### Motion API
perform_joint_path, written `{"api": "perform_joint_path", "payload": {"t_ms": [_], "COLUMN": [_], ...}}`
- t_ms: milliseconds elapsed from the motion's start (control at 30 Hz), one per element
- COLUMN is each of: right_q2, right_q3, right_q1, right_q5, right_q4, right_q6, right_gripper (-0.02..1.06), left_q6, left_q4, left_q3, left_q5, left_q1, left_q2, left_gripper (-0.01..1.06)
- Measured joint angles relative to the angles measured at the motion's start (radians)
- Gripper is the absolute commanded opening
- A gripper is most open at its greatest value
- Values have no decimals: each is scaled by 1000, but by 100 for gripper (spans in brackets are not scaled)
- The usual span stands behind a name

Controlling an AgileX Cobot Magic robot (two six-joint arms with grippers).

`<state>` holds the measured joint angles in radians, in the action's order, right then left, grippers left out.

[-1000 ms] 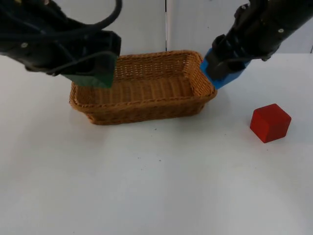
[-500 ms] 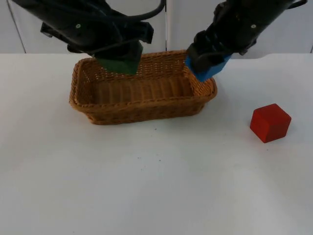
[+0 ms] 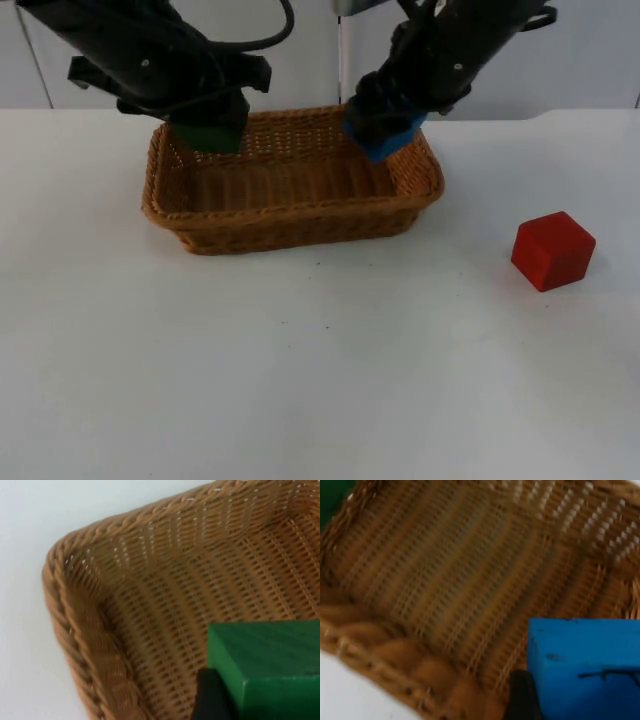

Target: Pick up one cube with each hand and place exactly two cubes into the same basket, leaving the remaining cube outside.

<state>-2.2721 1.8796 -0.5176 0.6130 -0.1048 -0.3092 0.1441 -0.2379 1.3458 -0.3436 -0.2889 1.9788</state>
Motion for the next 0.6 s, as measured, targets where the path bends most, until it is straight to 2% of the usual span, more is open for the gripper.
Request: {"api": "perform_joint_path", "payload": {"t_ms": [300, 600], "right_q2": [-137, -203], "right_q3": [193, 233], "right_q1": [0, 28], "right_q5": [6, -2], "right_q4": [0, -6], "right_q6": [0, 22], "right_gripper": [0, 0], "left_q6": [13, 15], "left_q4": [0, -13], "left_q3": [75, 79], "left_q5": [16, 78], "left_q1": [12, 47], "left_q2": [120, 176], "left_gripper": [0, 0]}}
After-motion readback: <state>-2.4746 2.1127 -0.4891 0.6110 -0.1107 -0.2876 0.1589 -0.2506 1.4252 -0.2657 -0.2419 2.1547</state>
